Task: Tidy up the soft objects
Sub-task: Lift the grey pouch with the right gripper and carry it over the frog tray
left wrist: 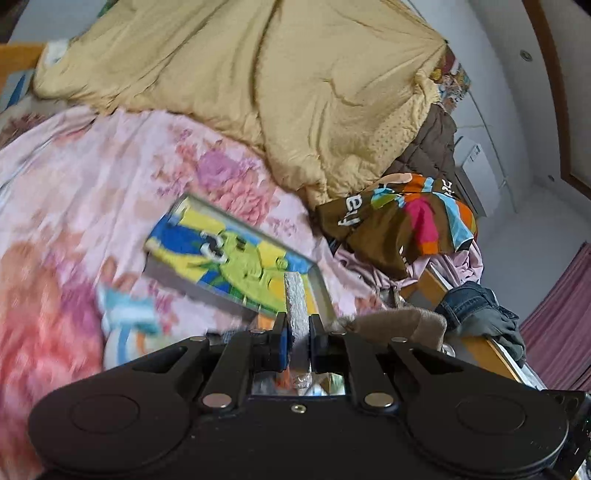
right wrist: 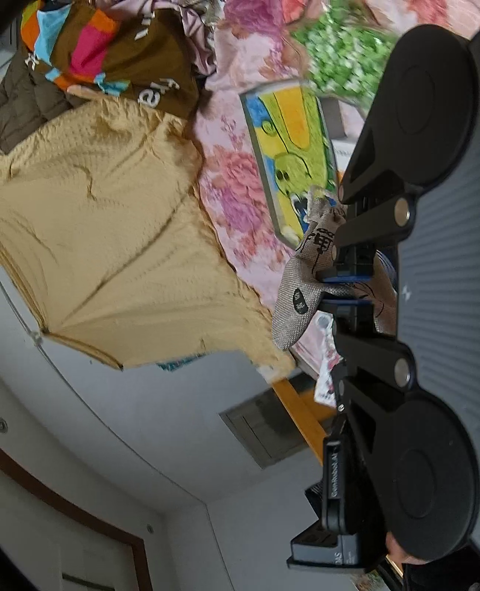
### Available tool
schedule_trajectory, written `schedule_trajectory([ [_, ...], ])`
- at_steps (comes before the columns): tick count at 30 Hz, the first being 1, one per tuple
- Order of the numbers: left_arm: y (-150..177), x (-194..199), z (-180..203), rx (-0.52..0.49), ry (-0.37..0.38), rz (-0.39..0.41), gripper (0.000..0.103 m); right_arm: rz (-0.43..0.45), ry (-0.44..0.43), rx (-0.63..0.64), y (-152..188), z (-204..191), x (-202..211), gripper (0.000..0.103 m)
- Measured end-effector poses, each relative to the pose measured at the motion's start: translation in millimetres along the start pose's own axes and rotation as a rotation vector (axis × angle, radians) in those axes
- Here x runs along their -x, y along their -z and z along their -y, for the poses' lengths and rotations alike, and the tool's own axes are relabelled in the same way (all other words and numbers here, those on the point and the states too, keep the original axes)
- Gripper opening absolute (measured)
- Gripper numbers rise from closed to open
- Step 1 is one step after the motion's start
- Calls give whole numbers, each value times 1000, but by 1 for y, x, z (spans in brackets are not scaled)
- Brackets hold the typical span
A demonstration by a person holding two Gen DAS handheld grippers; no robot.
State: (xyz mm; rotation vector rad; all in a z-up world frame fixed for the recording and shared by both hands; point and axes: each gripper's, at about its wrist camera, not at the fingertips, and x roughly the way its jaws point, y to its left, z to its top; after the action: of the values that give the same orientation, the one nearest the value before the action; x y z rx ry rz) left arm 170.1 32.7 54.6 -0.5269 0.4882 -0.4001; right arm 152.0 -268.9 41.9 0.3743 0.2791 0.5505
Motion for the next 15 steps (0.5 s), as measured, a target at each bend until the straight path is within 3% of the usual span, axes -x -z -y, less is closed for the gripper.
schedule_trajectory([
  [7,-29,-71,-1,-49,-20,-14,11,36,57,5,-25,34,-45,10],
  [15,-44,-149,-6,-85,-61,-43,11,54,99,-75,-40,83,-102,10],
])
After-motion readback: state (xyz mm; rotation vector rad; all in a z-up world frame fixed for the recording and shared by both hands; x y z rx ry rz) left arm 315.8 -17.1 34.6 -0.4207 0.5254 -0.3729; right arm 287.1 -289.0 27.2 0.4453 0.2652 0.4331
